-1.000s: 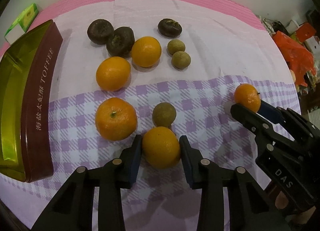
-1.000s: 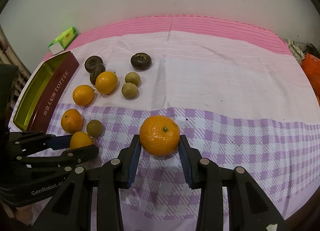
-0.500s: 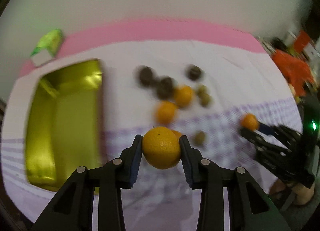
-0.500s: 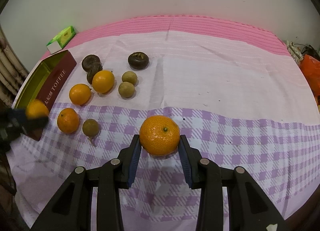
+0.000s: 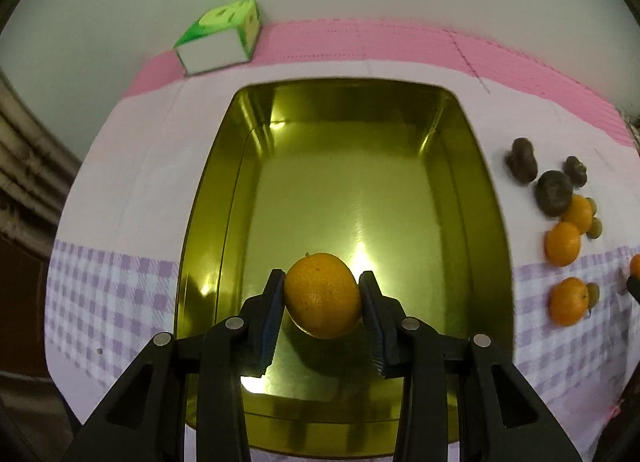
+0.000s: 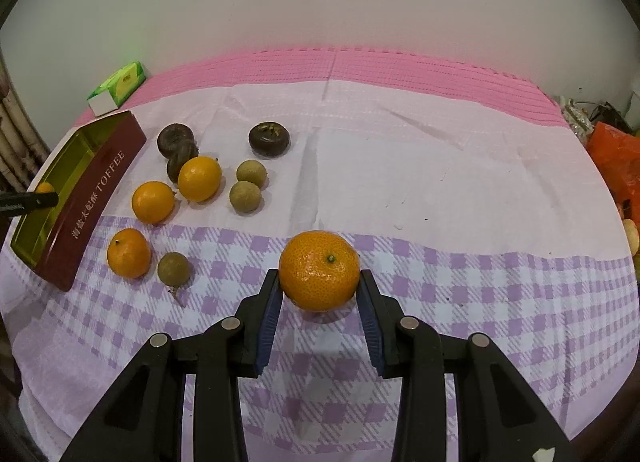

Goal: Organize fruits
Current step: 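Carry the orange over the tin and open the left gripper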

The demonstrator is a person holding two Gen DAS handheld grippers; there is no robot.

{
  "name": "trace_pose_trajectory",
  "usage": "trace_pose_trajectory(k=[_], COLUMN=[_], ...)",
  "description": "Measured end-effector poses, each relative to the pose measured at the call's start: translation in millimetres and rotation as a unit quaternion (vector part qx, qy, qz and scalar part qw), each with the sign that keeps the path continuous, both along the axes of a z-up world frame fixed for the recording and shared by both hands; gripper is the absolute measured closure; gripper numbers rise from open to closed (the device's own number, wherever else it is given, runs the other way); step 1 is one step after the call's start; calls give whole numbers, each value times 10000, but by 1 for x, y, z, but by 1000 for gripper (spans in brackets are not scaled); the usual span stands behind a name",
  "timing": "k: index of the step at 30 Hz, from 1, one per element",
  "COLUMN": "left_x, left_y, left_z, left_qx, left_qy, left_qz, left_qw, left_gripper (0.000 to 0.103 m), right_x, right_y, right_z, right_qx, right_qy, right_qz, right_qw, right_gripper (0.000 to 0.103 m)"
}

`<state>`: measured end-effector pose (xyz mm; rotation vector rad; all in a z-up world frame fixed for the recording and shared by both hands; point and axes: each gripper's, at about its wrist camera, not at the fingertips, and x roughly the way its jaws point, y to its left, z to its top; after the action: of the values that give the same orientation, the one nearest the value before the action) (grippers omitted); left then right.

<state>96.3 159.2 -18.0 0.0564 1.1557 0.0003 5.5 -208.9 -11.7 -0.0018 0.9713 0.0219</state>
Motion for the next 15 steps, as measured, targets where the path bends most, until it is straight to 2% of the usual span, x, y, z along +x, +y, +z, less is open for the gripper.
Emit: trace_pose_trajectory(k=[8,15], left_x=[1,-2], left_y=[5,-1], left_z=[-14,-17], left_qx=[75,166], left_qy=[23,38], left_qz=[-99,-146], left_qw=[9999,9997], left_gripper=[65,65], right_x=[5,16], right_y=[26,63], right_z=[2,13], right_qx=[-67,17], right_qy=[46,23], right_qz=[123,449], right_qw=[9999,9990], right_gripper=[68,68])
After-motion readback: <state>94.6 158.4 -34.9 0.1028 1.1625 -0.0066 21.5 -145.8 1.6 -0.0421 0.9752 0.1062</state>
